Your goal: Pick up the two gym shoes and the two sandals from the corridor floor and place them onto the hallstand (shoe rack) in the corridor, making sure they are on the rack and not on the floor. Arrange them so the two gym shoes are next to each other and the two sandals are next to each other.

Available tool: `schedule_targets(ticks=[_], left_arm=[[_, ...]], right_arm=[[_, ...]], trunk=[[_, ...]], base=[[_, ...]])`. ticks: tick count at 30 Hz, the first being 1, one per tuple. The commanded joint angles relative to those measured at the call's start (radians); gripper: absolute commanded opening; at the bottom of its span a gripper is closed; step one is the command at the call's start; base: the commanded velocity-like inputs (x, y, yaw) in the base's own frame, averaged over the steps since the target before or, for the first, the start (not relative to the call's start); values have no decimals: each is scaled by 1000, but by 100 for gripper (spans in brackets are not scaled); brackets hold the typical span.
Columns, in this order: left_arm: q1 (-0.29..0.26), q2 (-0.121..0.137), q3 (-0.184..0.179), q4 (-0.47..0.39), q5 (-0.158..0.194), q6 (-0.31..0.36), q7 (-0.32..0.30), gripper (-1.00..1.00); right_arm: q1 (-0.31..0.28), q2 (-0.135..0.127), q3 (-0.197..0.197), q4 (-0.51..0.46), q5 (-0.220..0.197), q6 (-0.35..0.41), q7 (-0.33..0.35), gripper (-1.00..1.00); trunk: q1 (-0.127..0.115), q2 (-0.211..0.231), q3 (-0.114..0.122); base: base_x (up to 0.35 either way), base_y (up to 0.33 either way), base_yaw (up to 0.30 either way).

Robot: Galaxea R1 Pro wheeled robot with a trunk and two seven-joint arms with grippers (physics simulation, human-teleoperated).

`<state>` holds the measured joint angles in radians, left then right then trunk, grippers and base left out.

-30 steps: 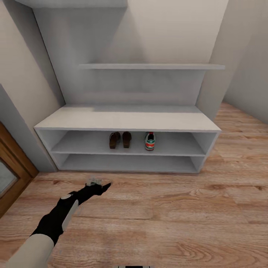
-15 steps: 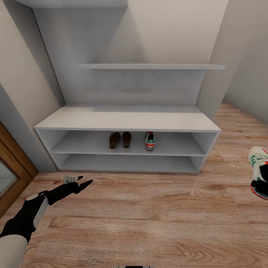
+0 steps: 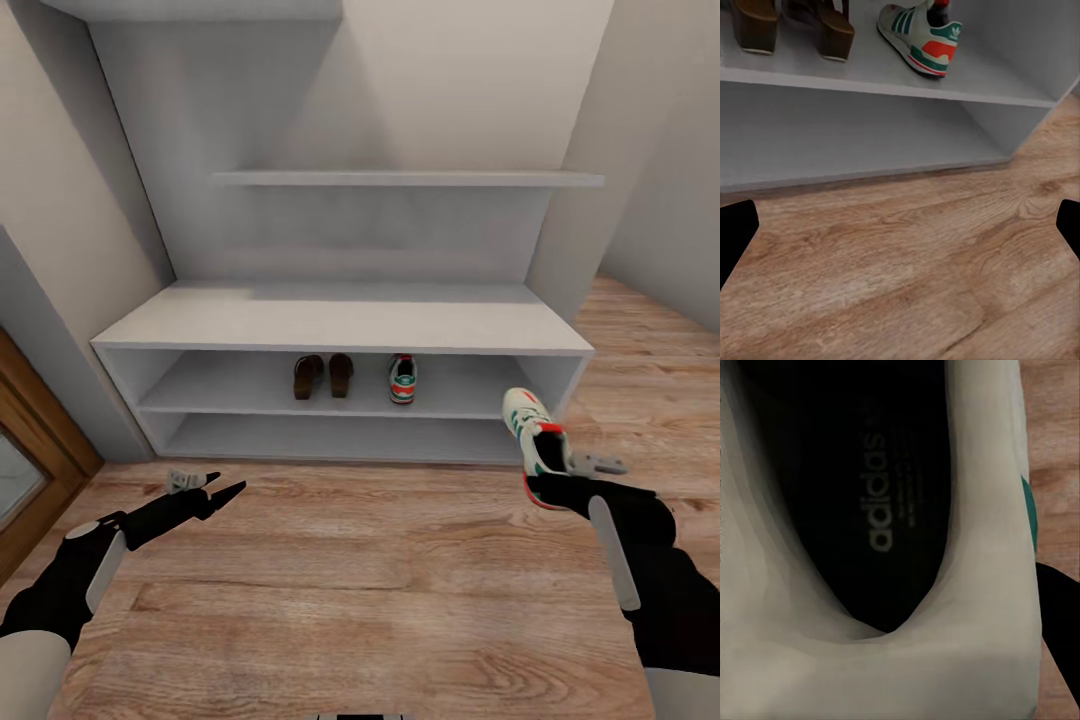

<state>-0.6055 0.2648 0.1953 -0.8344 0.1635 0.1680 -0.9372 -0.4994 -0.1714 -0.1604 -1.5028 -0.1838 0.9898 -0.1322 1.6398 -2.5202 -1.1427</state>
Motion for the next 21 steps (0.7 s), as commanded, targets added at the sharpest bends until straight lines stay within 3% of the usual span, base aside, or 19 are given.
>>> schedule_targets(ticks=[1, 6, 8, 9, 13, 16, 21], left_arm=[[0, 0, 1, 0, 7, 11, -4, 100], [0, -1, -1, -1, 7, 11, -5, 100], [0, -1, -2, -2, 6, 11, -5, 100], [0, -1, -2, -2, 5, 12, -5, 100], [0, -1, -2, -2, 5, 12, -5, 100], [0, -18, -19, 4, -7, -6, -22, 100], [9, -46, -36, 12, 2, 4, -26, 100]], right_arm=[[-1, 11, 3, -1, -9, 5, -10, -100], [-1, 76, 58, 60, -21, 13, -11, -100], [-1, 117, 87, 116, -20, 31, -13, -100], [-1, 141, 121, 146, -18, 41, -15, -100], [-1, 144, 131, 149, -13, 42, -15, -100], [-18, 159, 144, 166, -6, 24, -31, -100], [-33, 147, 136, 183, -5, -3, -30, -100]], trunk=[[0, 0, -1], [0, 0, -1], [0, 0, -1], [0, 0, -1], [0, 0, -1], [0, 0, -1], [0, 0, -1]], base=[[0, 0, 0], [0, 0, 0], [0, 0, 0], [0, 0, 0], [0, 0, 0], [0, 0, 0], [0, 0, 0]])
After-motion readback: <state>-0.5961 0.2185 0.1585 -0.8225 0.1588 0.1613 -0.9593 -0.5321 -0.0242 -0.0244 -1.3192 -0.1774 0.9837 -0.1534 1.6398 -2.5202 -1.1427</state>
